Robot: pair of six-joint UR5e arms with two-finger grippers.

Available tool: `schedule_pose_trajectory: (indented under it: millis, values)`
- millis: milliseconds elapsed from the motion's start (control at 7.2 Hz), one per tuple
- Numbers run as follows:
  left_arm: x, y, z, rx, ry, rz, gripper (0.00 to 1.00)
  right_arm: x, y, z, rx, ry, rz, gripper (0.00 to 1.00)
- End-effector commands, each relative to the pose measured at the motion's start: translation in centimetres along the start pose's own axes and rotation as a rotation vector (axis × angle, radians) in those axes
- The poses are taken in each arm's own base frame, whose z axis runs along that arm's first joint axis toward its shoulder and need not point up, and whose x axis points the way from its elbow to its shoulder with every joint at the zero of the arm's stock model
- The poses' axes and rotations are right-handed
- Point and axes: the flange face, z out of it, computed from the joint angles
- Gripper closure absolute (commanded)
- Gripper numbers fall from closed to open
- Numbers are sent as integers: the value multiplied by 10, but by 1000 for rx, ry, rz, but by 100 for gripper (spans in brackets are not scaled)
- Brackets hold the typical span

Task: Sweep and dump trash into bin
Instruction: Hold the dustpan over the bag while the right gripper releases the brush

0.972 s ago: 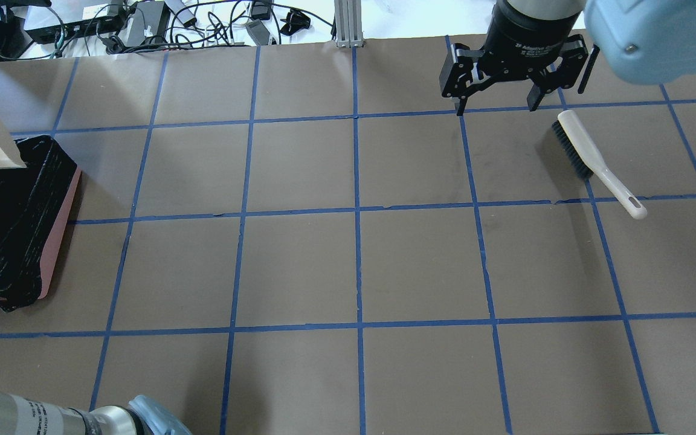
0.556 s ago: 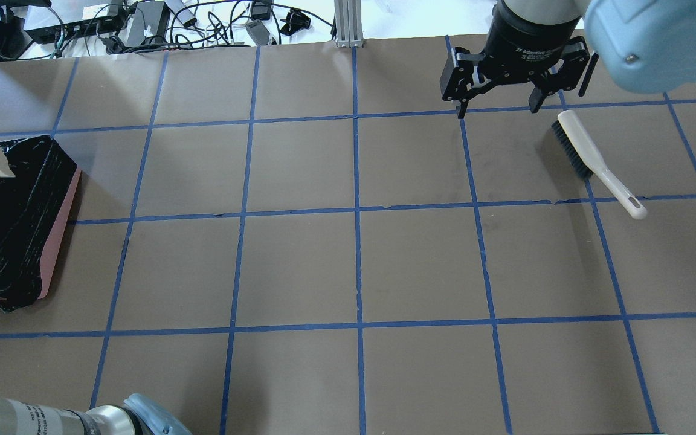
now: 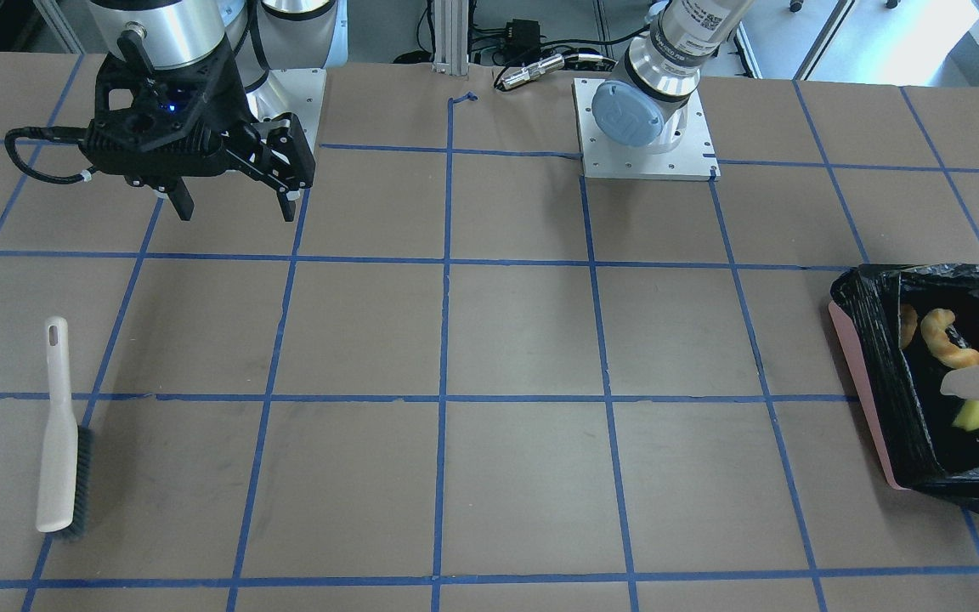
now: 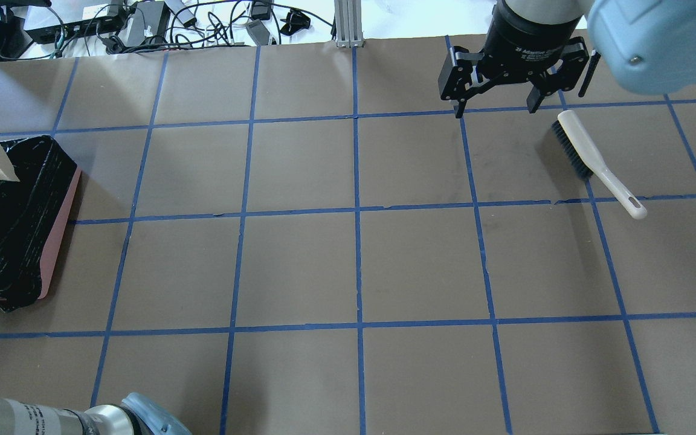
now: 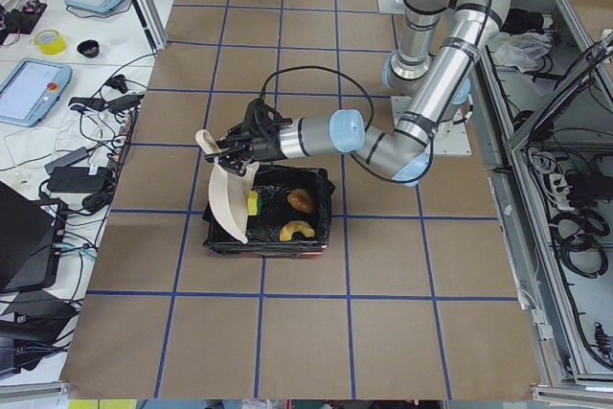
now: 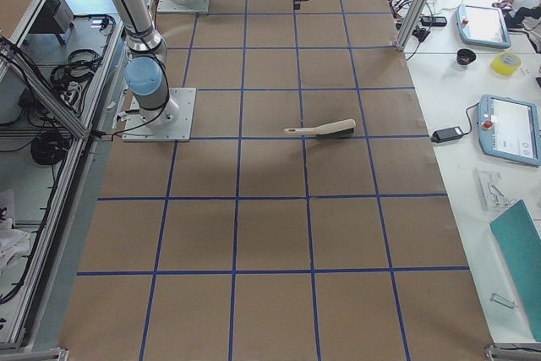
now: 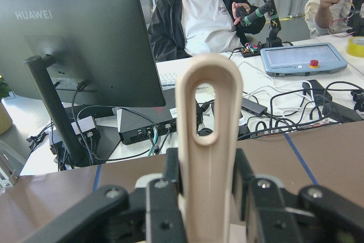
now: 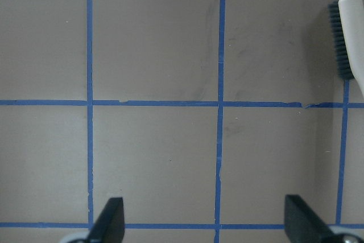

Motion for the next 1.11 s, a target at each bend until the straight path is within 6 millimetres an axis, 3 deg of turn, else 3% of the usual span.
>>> schedule_pose_trajectory:
  millis: [0, 278, 417, 556, 694, 833, 972]
  values:
    - [7, -6, -8, 26, -30, 13, 100, 1, 0, -2, 5, 2, 7, 0]
    - [-7, -28, -5, -33, -115, -155, 100, 0, 1, -1, 6, 1, 5, 0]
    - [-4, -48, 11, -117, -184, -246, 100, 0, 1, -1, 2, 3, 5, 0]
    - [21, -73, 42, -246, -239, -384, 100, 0, 1, -1, 2, 5, 5, 0]
    - [57, -111, 69, -337, -335, -474, 100, 0, 1, -1, 1, 5, 5, 0]
    - [90, -129, 88, -426, -433, -541, 100, 0, 1, -1, 2, 3, 5, 0]
    - [120, -121, 104, -508, -465, -696, 100, 0, 1, -1, 2, 3, 5, 0]
